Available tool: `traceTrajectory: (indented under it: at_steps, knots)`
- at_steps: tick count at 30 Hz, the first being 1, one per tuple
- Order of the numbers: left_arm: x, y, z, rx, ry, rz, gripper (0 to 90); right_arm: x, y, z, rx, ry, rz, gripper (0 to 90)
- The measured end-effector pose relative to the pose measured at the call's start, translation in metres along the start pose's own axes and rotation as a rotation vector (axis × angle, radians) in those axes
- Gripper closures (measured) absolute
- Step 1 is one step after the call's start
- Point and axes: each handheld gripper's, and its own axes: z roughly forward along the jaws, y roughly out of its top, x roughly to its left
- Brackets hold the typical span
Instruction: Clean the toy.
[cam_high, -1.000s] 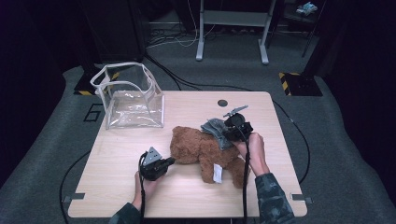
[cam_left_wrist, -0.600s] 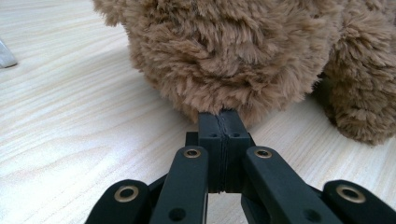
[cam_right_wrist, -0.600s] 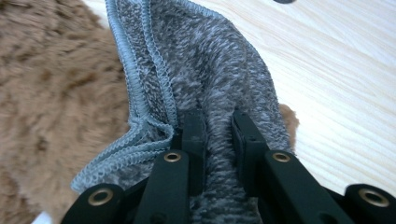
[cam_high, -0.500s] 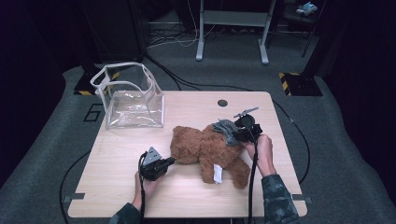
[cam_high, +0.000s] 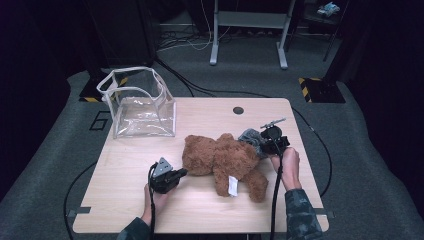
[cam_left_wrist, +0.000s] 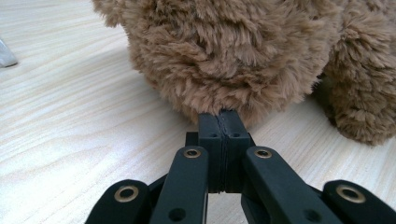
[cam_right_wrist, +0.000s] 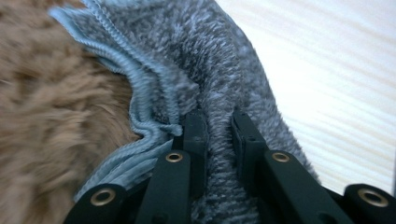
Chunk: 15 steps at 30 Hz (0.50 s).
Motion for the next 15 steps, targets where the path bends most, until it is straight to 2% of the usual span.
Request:
traceTrajectory:
  at_steps: [5, 6, 7, 10, 11, 12, 13, 14, 15]
  knots:
    - [0.000, 0.000, 0.000, 0.001, 0.001, 0.006, 89.5, 0.009, 0.014, -0.039, -0.101, 0.019, -0.008, 78.8]
    - [0.000, 0.000, 0.000, 0.001, 0.001, 0.006, 89.5, 0.009, 0.014, -0.039, -0.101, 0.019, -0.008, 78.8]
    - [-0.001, 0.000, -0.001, 0.008, -0.002, 0.008, 89.5, 0.019, 0.022, -0.054, -0.143, 0.042, -0.031, 78.8]
    - [-0.001, 0.001, 0.000, 0.008, 0.002, 0.010, 89.5, 0.040, 0.033, -0.069, -0.185, 0.083, -0.075, 78.8]
    - [-0.001, 0.001, 0.000, 0.008, 0.001, 0.011, 89.5, 0.048, 0.037, -0.072, -0.202, 0.096, -0.101, 78.8]
    - [-0.001, 0.001, 0.000, 0.008, 0.001, 0.011, 89.5, 0.048, 0.037, -0.072, -0.202, 0.096, -0.101, 78.8]
    - [-0.001, 0.001, 0.000, 0.010, 0.001, 0.014, 89.5, 0.064, 0.044, -0.075, -0.217, 0.132, -0.129, 78.8]
    - [-0.001, 0.001, 0.000, 0.010, 0.001, 0.014, 89.5, 0.064, 0.044, -0.075, -0.217, 0.132, -0.129, 78.8]
    - [-0.001, 0.001, -0.001, 0.011, 0.000, 0.015, 89.5, 0.079, 0.051, -0.074, -0.233, 0.156, -0.170, 78.8]
